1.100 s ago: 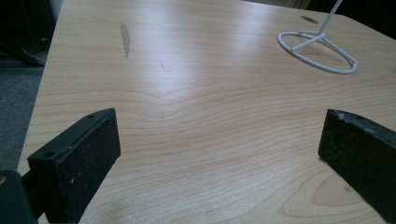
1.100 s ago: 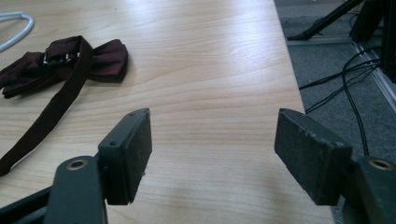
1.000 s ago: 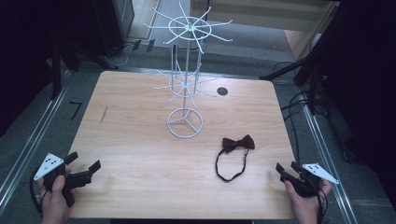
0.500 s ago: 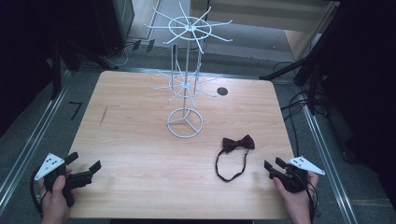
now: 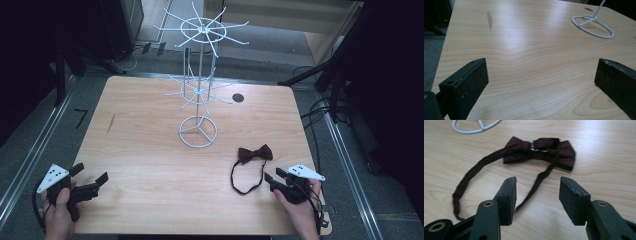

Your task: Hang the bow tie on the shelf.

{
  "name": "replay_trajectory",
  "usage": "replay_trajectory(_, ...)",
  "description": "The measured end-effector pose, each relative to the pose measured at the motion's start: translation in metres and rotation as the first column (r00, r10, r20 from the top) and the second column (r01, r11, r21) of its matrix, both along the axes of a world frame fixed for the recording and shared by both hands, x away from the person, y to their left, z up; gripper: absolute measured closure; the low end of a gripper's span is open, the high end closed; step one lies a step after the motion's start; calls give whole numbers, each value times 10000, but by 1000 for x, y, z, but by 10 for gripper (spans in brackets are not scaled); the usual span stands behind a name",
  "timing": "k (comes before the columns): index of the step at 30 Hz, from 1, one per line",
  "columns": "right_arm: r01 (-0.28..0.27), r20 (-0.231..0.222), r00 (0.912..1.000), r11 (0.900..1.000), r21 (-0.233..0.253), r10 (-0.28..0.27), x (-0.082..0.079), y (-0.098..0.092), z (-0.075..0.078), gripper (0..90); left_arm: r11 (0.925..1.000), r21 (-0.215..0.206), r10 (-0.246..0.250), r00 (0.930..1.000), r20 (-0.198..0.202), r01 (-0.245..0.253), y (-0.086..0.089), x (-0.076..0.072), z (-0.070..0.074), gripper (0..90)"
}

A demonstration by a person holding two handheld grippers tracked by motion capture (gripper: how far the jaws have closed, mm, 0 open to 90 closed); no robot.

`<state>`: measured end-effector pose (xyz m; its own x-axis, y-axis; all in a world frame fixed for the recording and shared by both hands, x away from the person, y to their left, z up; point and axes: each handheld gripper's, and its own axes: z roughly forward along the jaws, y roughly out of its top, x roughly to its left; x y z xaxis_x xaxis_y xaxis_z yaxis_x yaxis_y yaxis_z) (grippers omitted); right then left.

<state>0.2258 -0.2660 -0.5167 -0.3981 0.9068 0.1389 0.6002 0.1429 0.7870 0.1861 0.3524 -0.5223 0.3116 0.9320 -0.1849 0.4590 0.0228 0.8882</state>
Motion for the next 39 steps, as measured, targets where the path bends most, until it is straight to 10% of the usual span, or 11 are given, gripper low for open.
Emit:
replay_trajectory(17,-1565,-484,9865,9877,9,1564,-5,25,-8,534,10000,-4,11,10000,-6,-11,0,0,0,0)
replay_trajectory(39,-3919,-1114,9155,9195,-289,3867,-18,58,-17,623,10000,-11,14,10000,-9,-14,0,0,0,0)
